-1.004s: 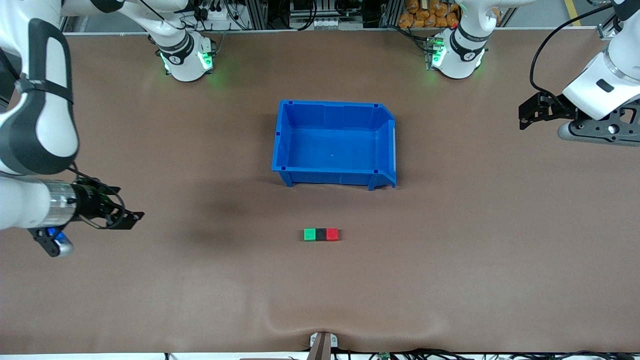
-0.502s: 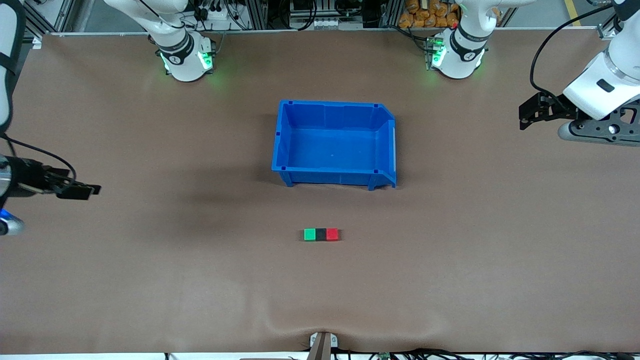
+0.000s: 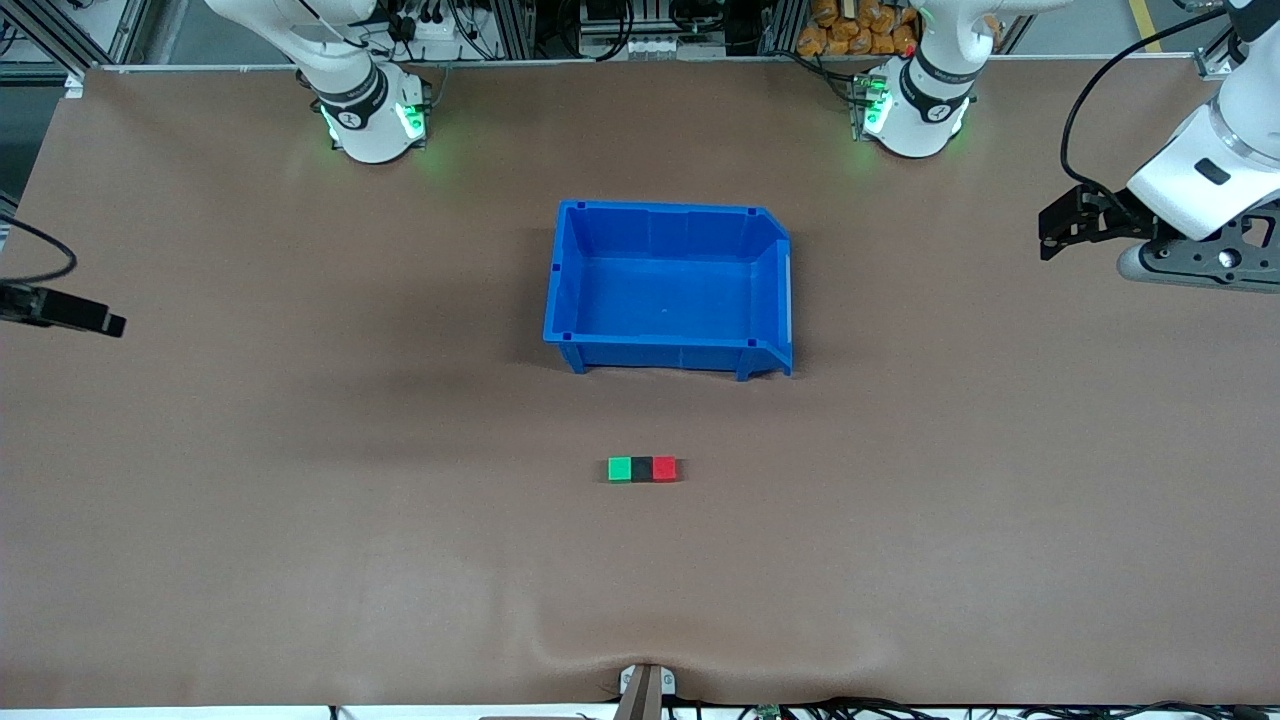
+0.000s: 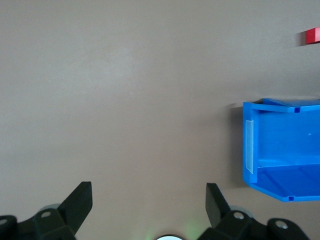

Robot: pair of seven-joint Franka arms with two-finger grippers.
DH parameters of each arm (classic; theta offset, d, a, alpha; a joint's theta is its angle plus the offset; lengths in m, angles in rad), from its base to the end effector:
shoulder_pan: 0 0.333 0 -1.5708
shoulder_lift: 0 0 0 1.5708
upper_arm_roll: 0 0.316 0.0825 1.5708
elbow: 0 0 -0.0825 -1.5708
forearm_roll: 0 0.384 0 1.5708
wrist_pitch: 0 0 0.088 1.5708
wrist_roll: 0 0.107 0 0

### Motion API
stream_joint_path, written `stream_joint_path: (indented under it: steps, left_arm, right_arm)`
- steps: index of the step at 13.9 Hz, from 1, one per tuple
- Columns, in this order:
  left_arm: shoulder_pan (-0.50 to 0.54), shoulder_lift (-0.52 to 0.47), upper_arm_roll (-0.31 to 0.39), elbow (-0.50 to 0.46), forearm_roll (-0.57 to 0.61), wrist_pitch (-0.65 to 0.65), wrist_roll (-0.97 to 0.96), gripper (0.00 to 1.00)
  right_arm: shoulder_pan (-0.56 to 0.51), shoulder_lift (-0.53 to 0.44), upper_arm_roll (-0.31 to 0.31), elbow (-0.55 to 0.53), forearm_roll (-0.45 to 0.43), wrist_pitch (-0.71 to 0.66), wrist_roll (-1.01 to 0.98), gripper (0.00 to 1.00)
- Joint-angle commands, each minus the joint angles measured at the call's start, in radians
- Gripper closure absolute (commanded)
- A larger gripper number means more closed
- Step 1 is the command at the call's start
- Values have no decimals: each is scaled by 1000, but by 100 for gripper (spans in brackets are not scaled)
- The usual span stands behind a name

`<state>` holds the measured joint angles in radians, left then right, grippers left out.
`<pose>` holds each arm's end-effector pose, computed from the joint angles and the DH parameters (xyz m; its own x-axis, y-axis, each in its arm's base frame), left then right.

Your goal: Attach green and red cubes to black cube

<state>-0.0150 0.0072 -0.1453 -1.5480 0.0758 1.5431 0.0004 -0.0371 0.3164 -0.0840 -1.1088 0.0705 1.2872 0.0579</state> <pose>0.5484 -0.0800 0.6292 0.9874 -0.1579 -0.0120 -0.1584 -0.9845 -0.0747 0.6145 -0.0554 0.6275 0.9778 -0.1568 -0.1386 -0.1632 -0.9859 -0.0357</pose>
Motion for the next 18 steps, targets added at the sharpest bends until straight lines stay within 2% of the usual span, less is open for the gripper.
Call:
stream_joint_path:
  steps: [1,4,7,10,18]
  left_arm:
    - [7,0,-5,5,-5,5,-13,0]
    - [6,0,-7,5,-5,5,-13,0]
    - [4,0,-5,5,-5,5,-11,0]
    - [4,0,-7,5,-5,5,-13,0]
    - [4,0,-5,5,-5,6,-11,0]
  right_arm:
    - [8,-115,-8,-145,-14,50,-21,0]
    - [10,-221,-7,-325,-12,179,-21,0]
    - [14,-284,-3,-403,-12,219,-21,0]
    - [11,-330,-3,-410,-12,212,-23,0]
    - [-1,-341,-5,-399,-14,222,-56,0]
